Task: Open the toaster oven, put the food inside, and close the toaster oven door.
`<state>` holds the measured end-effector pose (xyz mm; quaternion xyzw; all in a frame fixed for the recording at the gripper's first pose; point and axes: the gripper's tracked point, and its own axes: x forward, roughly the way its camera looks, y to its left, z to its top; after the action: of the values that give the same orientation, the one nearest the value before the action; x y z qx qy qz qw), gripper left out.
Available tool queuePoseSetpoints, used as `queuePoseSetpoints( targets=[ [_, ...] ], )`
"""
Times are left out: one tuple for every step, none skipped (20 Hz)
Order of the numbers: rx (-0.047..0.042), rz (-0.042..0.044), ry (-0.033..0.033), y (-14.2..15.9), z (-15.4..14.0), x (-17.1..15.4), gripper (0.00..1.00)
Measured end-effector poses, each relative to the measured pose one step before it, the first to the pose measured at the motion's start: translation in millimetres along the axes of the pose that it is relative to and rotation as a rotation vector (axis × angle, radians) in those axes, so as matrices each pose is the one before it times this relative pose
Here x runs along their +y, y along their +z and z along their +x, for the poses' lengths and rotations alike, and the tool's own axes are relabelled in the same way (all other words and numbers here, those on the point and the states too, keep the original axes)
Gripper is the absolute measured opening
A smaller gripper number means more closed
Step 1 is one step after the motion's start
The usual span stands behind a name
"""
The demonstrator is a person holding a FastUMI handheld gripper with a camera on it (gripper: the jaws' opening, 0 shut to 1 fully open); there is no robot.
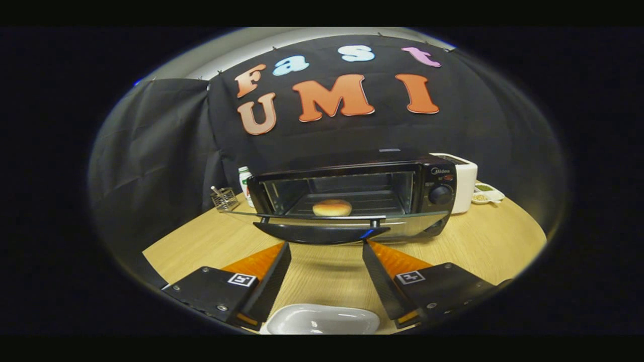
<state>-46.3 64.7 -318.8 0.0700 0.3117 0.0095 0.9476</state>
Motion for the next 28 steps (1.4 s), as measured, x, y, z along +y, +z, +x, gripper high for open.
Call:
queuePoseSetpoints(
  targets=[
    [-0.00892, -0.02096, -0.00334, 3.74, 3.83, 1.09, 0.86],
    [-0.01432, -0.01906, -0.01010, 5.99, 4.27, -0.60, 0.86],
    [-0.01731, -0.01695, -0.01208, 6.86, 2.98, -1.42, 0.86],
    [-0.00623, -0.01053, -0.01093, 4.55, 3.75, -2.00, 0.86],
    [-0.00398, -0.00720, -0.01115, 1.94, 3.99, -2.07, 0.86],
    [0.00053, -0.00217, -0.02223, 1.45, 3.32, -5.64, 0.86],
    [-0.01394, 0.00039, -0.02020, 5.85, 0.77, -6.51, 0.86],
    [-0.01532, 0.00182, -0.01338, 6.51, 2.86, -3.52, 0.86],
    [-0.01072, 0.00453, -0.00329, 5.37, 4.54, -0.52, 0.86],
    [-0.00650, 0.00481, -0.00071, 4.23, 3.25, -0.45, 0.86],
    [-0.00087, 0.00251, -0.00571, 3.11, 3.63, -2.53, 0.86],
    [-0.00607, 0.00303, -0.00776, 3.97, 3.07, -2.01, 0.86],
    [-0.00968, 0.00391, -0.00305, 4.68, 4.58, -1.12, 0.86],
    [-0.00636, 0.00430, -0.00023, 3.50, 3.19, 0.54, 0.86],
    [-0.00194, 0.00565, 0.00308, 2.87, 3.15, 0.92, 0.86],
    [0.00065, 0.00565, 0.00599, 1.46, 4.49, 1.88, 0.86],
    [-0.00079, 0.00629, 0.00216, 2.10, 3.46, 0.88, 0.86],
    [0.00197, 0.00411, 0.00470, 1.51, 1.51, 1.46, 0.86],
    [-0.00378, 0.00513, -0.00093, 2.86, -0.19, 0.73, 0.86],
    [-0.00428, -0.00358, -0.00173, 0.48, 0.66, 0.54, 0.87],
    [-0.00409, -0.00719, -0.00135, -0.60, -0.02, 0.50, 0.89],
    [-0.00421, -0.00487, -0.00051, 1.60, -3.17, 0.82, 0.89],
    [-0.01446, -0.00376, 0.00577, 4.83, -4.74, 1.94, 0.89],
    [-0.01989, -0.00230, 0.00545, 6.87, -5.47, 0.99, 0.89],
    [-0.02020, -0.00285, 0.00627, 7.29, -6.69, 0.71, 0.89],
    [-0.02192, -0.00168, 0.00541, 8.44, -7.29, 0.57, 0.89],
    [-0.02142, -0.00224, 0.00685, 8.57, -6.64, 1.31, 0.89],
    [-0.02257, -0.00220, 0.00421, 10.27, -6.97, 0.34, 0.89]
  ],
)
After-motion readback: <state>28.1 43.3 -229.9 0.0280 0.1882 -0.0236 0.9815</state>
